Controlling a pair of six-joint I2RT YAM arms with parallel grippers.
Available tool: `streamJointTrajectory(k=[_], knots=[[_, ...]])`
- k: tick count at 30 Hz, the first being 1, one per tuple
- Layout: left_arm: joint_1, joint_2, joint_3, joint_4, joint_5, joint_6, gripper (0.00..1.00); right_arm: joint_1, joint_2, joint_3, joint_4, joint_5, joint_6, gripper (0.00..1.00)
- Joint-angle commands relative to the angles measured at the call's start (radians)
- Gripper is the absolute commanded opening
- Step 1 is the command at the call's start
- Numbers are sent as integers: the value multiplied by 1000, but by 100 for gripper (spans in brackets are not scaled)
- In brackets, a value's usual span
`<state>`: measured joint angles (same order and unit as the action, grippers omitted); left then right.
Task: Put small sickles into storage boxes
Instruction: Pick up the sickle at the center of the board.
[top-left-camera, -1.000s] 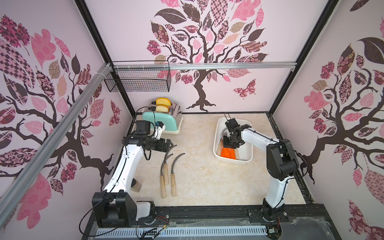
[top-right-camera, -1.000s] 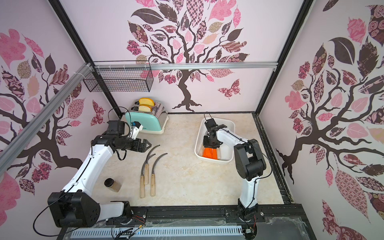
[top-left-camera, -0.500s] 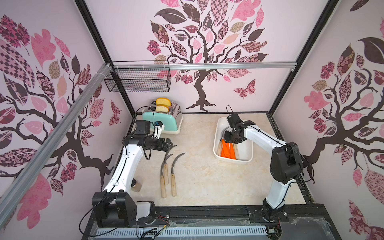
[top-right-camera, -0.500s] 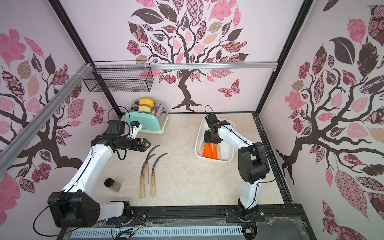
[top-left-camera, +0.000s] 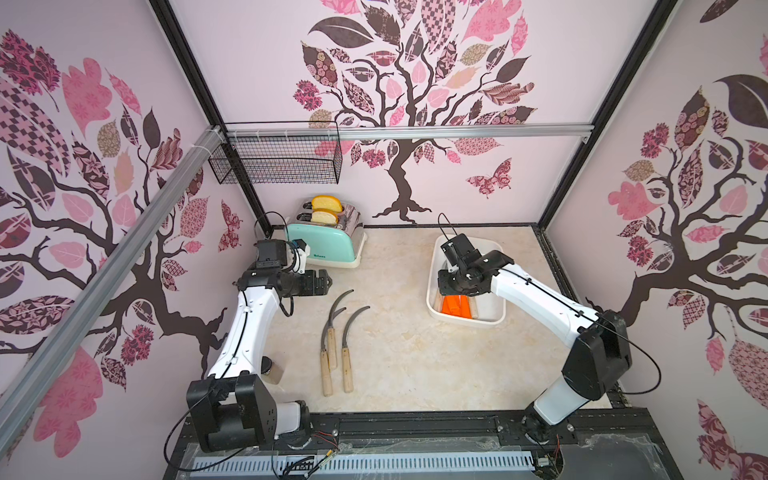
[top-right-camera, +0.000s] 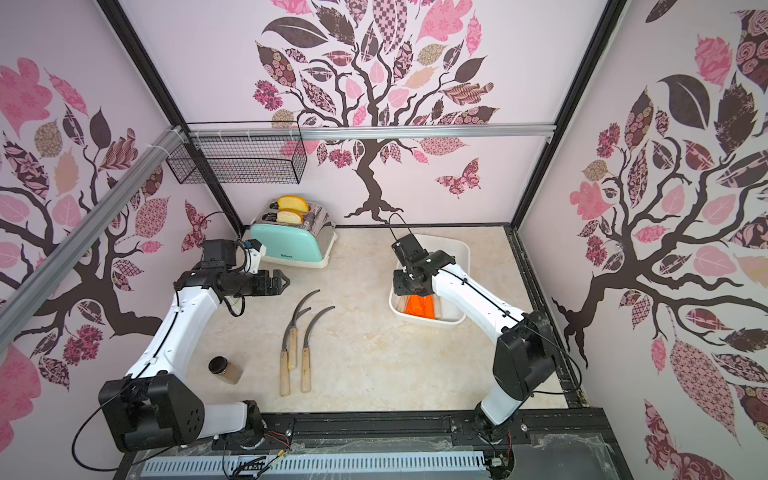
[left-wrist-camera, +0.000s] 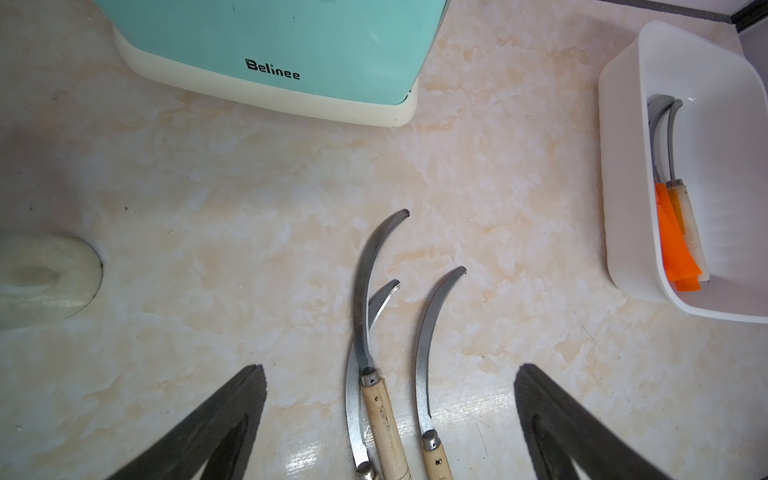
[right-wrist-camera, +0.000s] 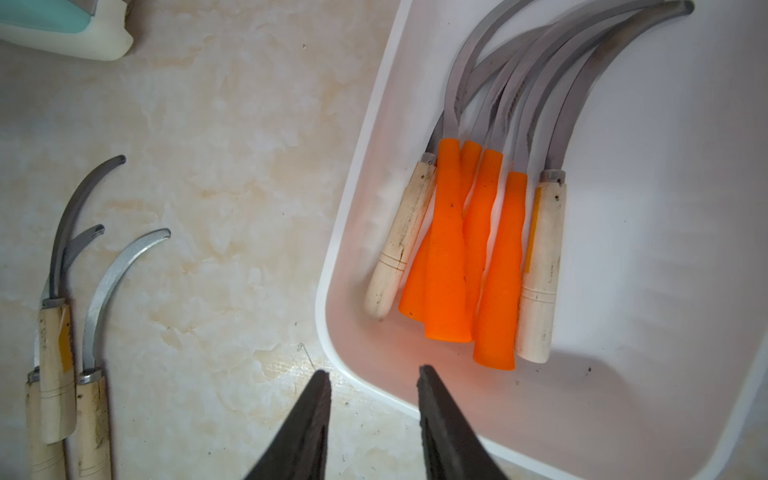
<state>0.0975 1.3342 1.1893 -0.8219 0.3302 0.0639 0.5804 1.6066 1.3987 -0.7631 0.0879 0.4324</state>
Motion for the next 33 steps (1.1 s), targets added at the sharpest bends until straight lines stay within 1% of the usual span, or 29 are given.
streamJointTrajectory(k=[1, 4, 9, 16, 19, 21, 24, 26, 28, 30, 31, 33], knots=[[1, -4, 17, 0, 4, 17, 98, 49, -57, -16, -15, 27, 53, 41], [1, -4, 15, -3, 10, 22, 98, 107, -79, -30, -8, 27, 88, 41], [2, -9, 23, -12, 15, 36, 98, 238, -84, -39, 34, 33, 146, 42], [12, -30, 21, -1, -26, 35, 98, 406, 14, -19, 85, 17, 213, 43], [13, -34, 23, -6, -25, 31, 98, 493, 43, -18, 114, 37, 262, 44], [16, -40, 28, -12, -28, 36, 98, 542, 44, -32, 145, 58, 299, 46], [15, -51, 35, -16, -31, 49, 98, 582, 19, -92, 234, 34, 361, 46], [16, -59, 35, -11, -39, 56, 98, 614, -9, -132, 306, 33, 382, 48], [16, -64, 31, -9, -52, 63, 98, 646, -22, -127, 299, 73, 381, 57], [16, -66, 32, -10, -63, 70, 98, 660, -34, -131, 310, 68, 369, 60], [17, -67, 30, -10, -67, 74, 98, 661, -50, -151, 332, 58, 369, 65], [17, -71, 27, -12, -74, 74, 98, 661, -89, -190, 364, 59, 375, 99]])
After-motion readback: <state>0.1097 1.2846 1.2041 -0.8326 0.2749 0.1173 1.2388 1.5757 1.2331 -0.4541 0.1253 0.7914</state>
